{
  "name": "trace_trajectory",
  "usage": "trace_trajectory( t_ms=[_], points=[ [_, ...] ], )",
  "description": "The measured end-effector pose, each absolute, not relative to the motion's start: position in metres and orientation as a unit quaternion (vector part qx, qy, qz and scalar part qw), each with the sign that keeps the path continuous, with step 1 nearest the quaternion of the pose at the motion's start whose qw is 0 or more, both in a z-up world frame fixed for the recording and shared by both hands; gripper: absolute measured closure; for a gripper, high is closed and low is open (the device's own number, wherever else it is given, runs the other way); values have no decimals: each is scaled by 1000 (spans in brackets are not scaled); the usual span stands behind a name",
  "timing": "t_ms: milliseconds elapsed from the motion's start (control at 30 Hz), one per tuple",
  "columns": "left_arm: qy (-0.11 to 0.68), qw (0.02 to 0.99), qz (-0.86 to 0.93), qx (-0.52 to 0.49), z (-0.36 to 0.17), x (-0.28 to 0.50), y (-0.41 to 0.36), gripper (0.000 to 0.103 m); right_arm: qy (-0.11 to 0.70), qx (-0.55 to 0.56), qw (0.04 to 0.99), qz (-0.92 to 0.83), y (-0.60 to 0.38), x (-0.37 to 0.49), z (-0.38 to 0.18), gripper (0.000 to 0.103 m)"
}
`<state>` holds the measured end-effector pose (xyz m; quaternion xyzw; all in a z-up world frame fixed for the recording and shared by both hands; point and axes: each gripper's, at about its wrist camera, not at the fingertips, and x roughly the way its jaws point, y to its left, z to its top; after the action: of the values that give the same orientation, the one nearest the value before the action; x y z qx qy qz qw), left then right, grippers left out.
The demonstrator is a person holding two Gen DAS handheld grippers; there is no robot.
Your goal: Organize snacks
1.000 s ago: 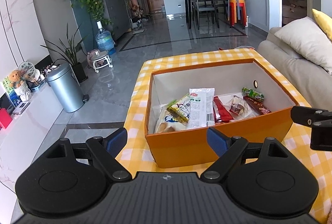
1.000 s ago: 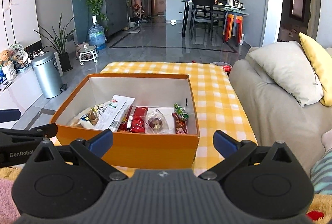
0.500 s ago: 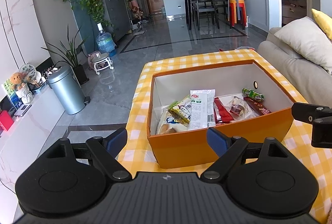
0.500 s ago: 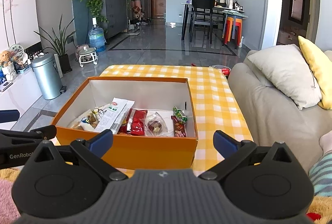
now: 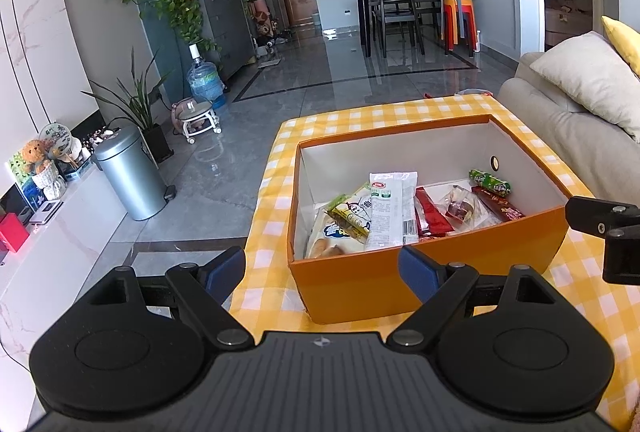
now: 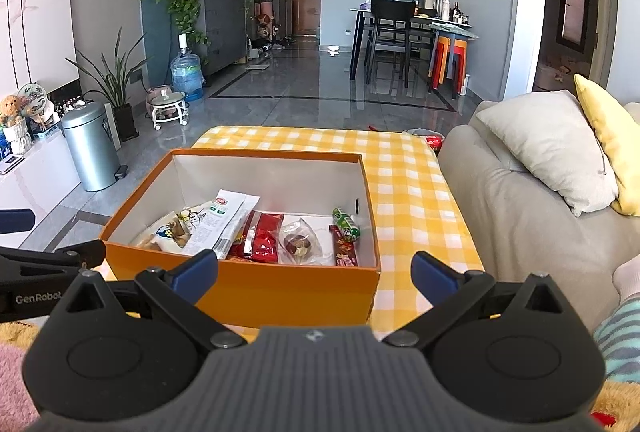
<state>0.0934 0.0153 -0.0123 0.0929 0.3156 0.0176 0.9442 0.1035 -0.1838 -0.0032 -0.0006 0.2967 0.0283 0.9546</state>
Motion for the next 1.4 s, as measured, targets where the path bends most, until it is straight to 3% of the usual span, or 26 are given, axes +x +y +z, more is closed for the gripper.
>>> trace_trajectory(
  t_ms=[1400],
  points=[
    [322,942,18,94,-12,88,22,2,315,-5,949,26,-183,103,-10,4]
  ],
)
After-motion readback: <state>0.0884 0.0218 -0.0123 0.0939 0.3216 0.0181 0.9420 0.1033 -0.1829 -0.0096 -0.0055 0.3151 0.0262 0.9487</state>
